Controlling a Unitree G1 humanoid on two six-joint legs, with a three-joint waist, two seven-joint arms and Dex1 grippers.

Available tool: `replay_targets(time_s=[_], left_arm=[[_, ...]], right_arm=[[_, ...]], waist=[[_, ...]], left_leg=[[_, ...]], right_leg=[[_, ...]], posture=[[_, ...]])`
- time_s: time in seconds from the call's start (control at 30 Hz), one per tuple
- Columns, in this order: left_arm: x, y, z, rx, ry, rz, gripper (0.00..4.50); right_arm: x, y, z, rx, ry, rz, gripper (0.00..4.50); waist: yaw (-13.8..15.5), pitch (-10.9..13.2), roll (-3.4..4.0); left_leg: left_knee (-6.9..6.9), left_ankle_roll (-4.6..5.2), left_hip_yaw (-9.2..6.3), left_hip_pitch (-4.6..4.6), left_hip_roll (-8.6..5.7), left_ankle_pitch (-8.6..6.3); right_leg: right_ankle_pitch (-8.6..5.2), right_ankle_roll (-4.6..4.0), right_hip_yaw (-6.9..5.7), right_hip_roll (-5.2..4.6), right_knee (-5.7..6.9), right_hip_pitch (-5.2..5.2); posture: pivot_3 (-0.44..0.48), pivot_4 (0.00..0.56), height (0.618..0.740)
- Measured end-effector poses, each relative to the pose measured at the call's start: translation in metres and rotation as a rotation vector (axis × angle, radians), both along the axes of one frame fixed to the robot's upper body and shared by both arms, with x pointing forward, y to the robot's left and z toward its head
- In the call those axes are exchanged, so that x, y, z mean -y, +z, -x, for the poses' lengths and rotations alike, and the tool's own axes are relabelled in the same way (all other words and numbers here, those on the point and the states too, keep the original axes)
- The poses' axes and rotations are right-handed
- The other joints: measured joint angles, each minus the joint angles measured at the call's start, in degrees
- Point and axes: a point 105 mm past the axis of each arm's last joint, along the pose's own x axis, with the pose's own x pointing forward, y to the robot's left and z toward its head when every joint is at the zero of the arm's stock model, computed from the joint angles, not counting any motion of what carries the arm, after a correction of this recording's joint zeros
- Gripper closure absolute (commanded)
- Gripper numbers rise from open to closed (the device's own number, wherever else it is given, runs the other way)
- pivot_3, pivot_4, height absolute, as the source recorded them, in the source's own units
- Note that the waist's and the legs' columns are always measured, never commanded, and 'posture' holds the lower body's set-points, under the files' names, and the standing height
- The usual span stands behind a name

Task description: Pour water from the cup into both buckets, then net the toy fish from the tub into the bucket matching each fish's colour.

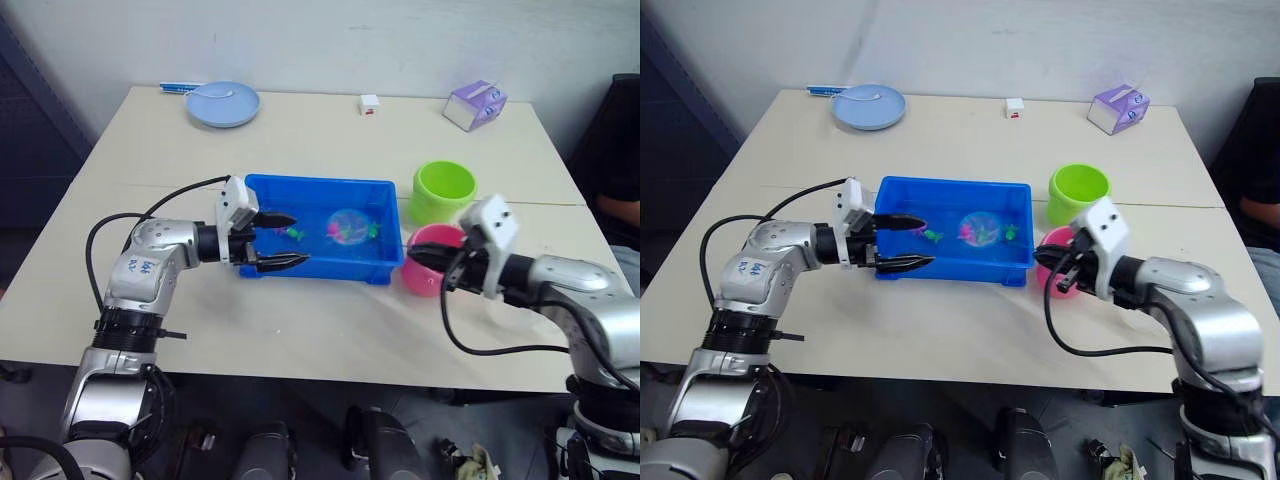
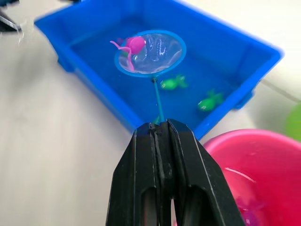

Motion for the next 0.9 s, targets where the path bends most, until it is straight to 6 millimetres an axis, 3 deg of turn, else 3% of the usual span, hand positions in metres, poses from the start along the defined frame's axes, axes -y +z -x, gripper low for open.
replay_targets(time_s=[0.27,0.47,0.63,0.73,0.9], left_arm=[[0.044,0.002,0.0,-0.033,-0.167,0.052,0.0],[0.063,0.007,-0.006,-0.017,-0.251,0.056,0.0],[0.071,0.004,-0.01,-0.021,-0.285,0.058,0.0],[0.074,0.003,-0.01,-0.014,-0.299,0.06,0.0],[0.075,0.003,-0.011,-0.011,-0.301,0.056,0.0]], right_arm=[[0.042,0.015,0.041,0.076,-0.231,0.041,3.72],[0.072,0.011,0.072,0.1,-0.37,0.236,3.72],[0.086,0.016,0.081,0.243,-0.363,0.674,3.72],[0.072,0.026,0.08,0.457,-0.174,1.071,3.72],[0.07,0.02,0.078,0.618,0.024,1.363,3.72]], waist=[[0.63,0.0,0.0],[0.55,-0.02,0.02],[0.53,-0.02,0.02],[0.55,-0.01,0.0],[0.64,0.0,-0.04]], left_leg=[[-0.05,0.0,0.06,0.02,-0.05,0.0],[-0.16,0.01,0.16,0.13,-0.07,0.0],[-0.18,0.01,0.25,0.18,-0.08,0.0],[-0.18,0.01,0.25,0.18,-0.05,0.0],[-0.16,0.0,0.25,0.14,-0.06,0.01]], right_leg=[[0.0,0.0,0.03,0.17,0.0,0.0],[0.0,0.0,0.13,0.23,0.0,0.0],[0.0,0.01,0.22,0.25,0.0,0.0],[0.0,0.01,0.22,0.26,-0.04,0.0],[0.0,0.02,0.17,0.27,-0.09,0.0]], posture=[[0.0,0.15,0.739],[0.0,0.15,0.739],[0.0,0.15,0.739],[0.0,0.15,0.739],[0.0,0.15,0.739]])
